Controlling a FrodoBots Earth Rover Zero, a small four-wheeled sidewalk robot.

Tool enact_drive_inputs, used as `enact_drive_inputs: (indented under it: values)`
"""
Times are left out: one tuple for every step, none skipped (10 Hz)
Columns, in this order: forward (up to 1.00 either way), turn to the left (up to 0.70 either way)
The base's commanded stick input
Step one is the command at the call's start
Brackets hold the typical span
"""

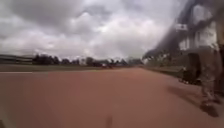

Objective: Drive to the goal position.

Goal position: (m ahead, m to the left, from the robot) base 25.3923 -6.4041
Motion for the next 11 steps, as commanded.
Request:
enact_drive_inputs:
  values:
    - [0.91, -0.2]
    - [0.85, -0.33]
    - [0.85, -0.33]
    - [0.85, -0.33]
    - [0.85, -0.33]
    - [0.85, -0.33]
    - [0.85, -0.33]
    - [0.85, -0.33]
    - [0.85, -0.33]
    - [0.85, -0.03]
    - [0.85, -0.08]
